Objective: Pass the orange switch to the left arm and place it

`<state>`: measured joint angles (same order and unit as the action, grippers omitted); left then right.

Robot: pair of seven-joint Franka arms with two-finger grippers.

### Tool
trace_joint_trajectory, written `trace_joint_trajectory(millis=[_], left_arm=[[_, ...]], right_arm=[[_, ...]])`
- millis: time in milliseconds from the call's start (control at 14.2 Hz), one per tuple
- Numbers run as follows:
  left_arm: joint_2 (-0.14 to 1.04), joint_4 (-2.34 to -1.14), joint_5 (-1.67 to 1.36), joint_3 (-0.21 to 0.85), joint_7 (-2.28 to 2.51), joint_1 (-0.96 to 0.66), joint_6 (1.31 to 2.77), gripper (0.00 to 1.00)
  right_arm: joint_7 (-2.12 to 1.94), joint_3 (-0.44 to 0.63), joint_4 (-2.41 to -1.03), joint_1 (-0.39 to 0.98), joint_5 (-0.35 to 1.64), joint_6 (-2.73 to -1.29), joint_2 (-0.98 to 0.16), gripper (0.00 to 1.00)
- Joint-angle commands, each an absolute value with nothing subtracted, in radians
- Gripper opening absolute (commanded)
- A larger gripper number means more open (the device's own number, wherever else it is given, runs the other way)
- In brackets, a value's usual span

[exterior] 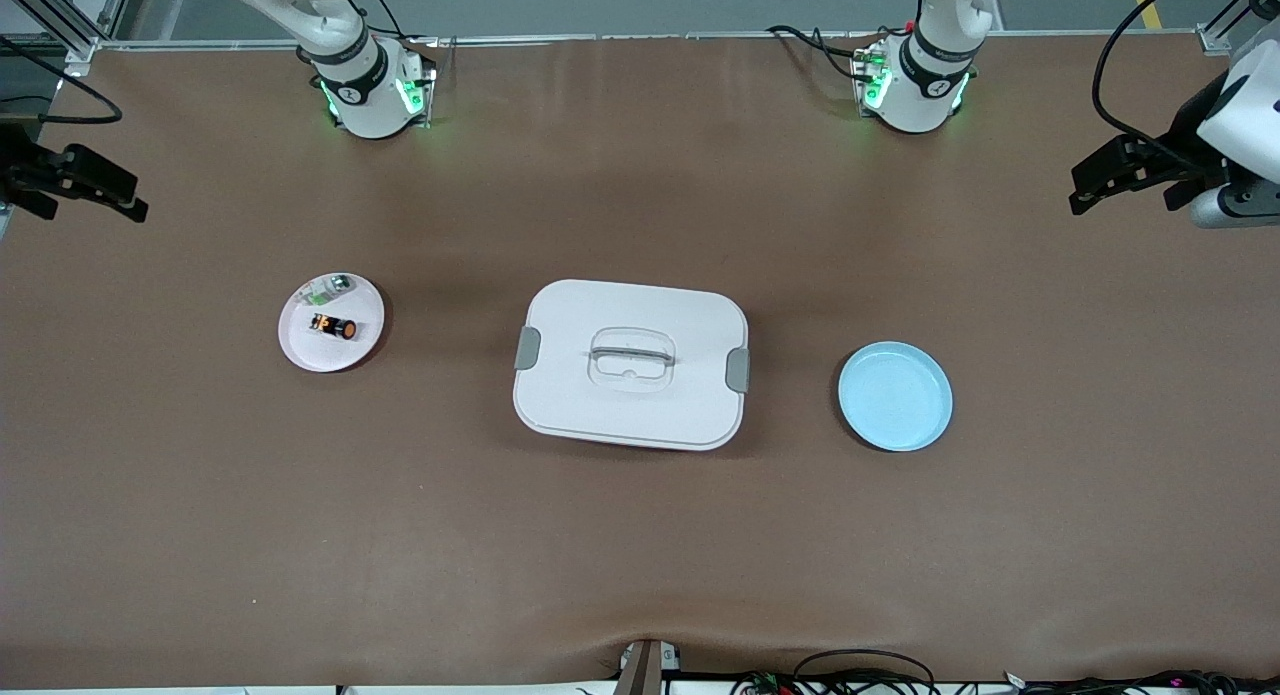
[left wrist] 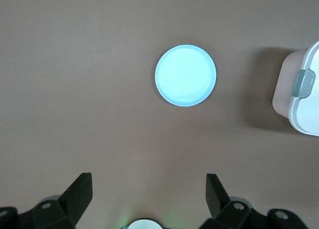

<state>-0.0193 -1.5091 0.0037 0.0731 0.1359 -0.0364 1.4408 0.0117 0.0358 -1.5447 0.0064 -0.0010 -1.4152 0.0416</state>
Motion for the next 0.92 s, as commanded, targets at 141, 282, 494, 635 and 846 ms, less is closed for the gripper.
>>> trace_joint_trajectory(millis=[141,282,494,635,846], left_arm=[[-0.02,-1.509,0.006,0.072,0.123,-0.034,1.447,1.0],[-0.02,-1.511,0.006,0.072,0.123,-0.032,1.448,1.0],[-0.023,-1.511,0.008,0.072,0.121,-0.032,1.447,1.0],[-0.026,-1.517,0.008,0.071,0.124,-0.034,1.447,1.0],[-0.026,-1.52,0.008,0.072,0.124,-0.034,1.447,1.0]], right_arm=[[0.025,0.04,-1.621,0.017,-0.006,-1.416,0.014,1.0],[0.025,0.04,-1.714,0.015,-0.005,-1.497,0.017,1.0],[0.026,0.043,-1.853,0.008,0.0,-1.639,0.02,1.0],[0.028,0.043,-1.928,0.009,0.006,-1.724,0.021,1.0],[0.031,0.043,-2.058,0.009,0.026,-1.894,0.021,1.0]])
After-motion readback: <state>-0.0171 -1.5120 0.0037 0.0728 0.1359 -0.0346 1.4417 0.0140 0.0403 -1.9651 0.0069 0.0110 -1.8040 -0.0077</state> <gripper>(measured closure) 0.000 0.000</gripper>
